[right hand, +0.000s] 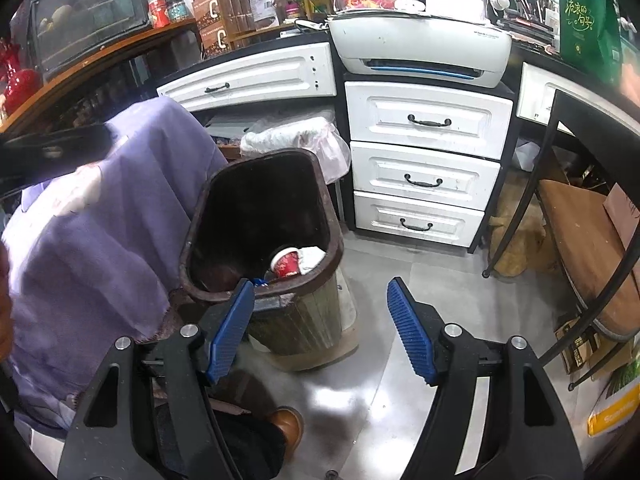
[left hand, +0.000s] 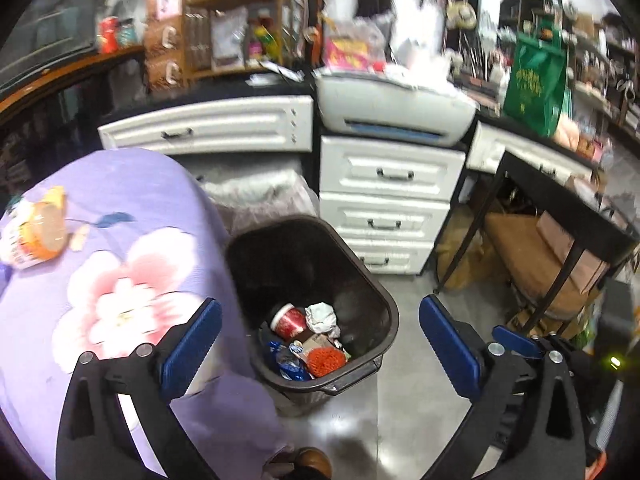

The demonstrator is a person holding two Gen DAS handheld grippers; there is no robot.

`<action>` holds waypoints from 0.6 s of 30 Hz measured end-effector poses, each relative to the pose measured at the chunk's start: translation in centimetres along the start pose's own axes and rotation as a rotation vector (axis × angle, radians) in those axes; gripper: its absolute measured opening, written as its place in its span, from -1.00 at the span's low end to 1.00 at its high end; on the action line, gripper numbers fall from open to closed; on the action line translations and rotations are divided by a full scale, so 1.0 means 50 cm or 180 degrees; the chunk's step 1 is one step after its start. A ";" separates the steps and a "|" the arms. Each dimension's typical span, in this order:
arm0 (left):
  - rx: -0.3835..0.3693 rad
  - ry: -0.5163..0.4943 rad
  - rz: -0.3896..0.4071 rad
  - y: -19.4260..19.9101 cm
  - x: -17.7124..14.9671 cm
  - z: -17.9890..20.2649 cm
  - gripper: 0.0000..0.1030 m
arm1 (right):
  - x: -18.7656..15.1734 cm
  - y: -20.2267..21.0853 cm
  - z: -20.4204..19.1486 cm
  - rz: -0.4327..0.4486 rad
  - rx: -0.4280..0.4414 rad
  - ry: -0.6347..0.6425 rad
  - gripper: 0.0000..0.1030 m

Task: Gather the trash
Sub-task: 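Move both tools back over the table toward the bottle and wrapper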

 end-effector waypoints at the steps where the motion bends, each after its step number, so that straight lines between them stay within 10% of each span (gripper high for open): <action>1: -0.0002 0.0030 0.0046 0.016 0.004 -0.010 0.89 | 0.006 0.004 -0.006 0.0022 0.0024 -0.0003 0.34; 18: 0.0486 0.0204 0.0391 0.195 0.030 -0.221 0.89 | 0.148 0.092 -0.211 0.0410 0.0526 0.0481 0.51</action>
Point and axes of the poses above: each gripper's, at about its wrist camera, not at the fingertips, and y roughly against the way its jaws point, z to its right, x to its top, the point moved 10 cm from there along -y, roughly the way its jaws point, and after that the axes turned 15 degrees about y, right-handed, at the moved point
